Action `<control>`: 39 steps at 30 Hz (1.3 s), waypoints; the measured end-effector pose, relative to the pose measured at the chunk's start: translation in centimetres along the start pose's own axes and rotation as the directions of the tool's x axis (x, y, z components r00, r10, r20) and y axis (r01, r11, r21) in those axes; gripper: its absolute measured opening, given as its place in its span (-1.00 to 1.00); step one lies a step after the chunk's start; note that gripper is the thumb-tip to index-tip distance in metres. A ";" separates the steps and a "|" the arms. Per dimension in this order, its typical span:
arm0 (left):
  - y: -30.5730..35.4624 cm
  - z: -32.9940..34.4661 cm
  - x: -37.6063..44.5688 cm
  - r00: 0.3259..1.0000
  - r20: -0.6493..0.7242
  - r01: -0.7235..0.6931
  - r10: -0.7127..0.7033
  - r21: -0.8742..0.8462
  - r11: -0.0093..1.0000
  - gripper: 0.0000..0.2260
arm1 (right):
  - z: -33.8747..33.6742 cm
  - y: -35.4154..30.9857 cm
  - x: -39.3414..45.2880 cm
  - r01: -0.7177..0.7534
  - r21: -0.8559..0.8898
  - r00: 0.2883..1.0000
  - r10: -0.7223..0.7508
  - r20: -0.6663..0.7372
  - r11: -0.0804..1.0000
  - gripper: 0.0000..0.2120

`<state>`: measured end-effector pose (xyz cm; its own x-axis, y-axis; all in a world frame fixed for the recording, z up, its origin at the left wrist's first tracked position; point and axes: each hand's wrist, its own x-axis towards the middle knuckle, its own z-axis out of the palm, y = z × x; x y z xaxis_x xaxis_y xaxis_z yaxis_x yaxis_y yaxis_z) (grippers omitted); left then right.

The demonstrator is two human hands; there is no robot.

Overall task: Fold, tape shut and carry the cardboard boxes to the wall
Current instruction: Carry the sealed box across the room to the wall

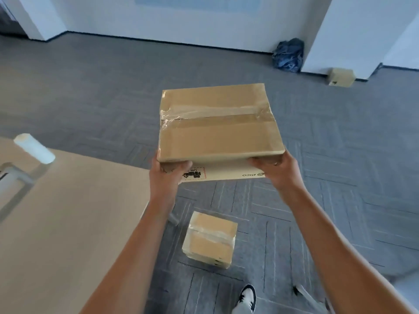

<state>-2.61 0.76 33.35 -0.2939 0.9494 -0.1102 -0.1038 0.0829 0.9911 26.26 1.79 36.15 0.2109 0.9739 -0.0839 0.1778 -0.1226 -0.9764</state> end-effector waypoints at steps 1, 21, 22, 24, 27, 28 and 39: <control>0.1 2.8 0.1 1.000 0.024 -0.008 0.008 0.002 1.000 -0.37 | -2.4 0.1 1.0 0.006 0.011 1.000 -0.006 -0.018 1.000 -0.41; 4.9 37.8 13.7 0.947 0.320 -0.068 0.030 0.107 0.992 -0.51 | -27.0 -0.2 20.5 -0.001 0.110 0.959 0.032 -0.283 0.994 -0.57; 4.8 38.8 15.3 0.947 0.320 -0.067 0.032 0.100 0.993 -0.52 | -27.2 -0.2 22.3 -0.002 0.117 0.962 0.034 -0.272 0.993 -0.58; 4.5 40.6 19.1 0.948 0.317 -0.057 0.024 0.095 0.994 -0.52 | -27.0 -0.2 26.6 -0.005 0.118 0.965 0.036 -0.262 0.993 -0.58; 4.6 43.1 26.5 0.952 0.304 -0.042 0.013 0.088 0.995 -0.49 | -25.5 -1.0 34.9 -0.015 0.102 0.966 0.041 -0.254 0.995 -0.59; 4.9 43.9 29.2 0.955 0.297 -0.040 0.013 0.087 0.995 -0.49 | -24.8 -1.5 37.9 -0.022 0.102 0.966 0.048 -0.255 0.995 -0.58; 12.4 51.5 55.8 0.971 0.238 -0.051 0.027 0.094 0.994 -0.44 | -18.8 -9.7 66.9 -0.015 0.118 0.977 0.039 -0.210 0.993 -0.43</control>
<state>28.58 70.39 43.32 -0.0625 0.9961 -0.0624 0.0010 0.0626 0.9980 56.72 64.56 43.71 0.4152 0.9063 -0.0786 0.0601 -0.1135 -0.9917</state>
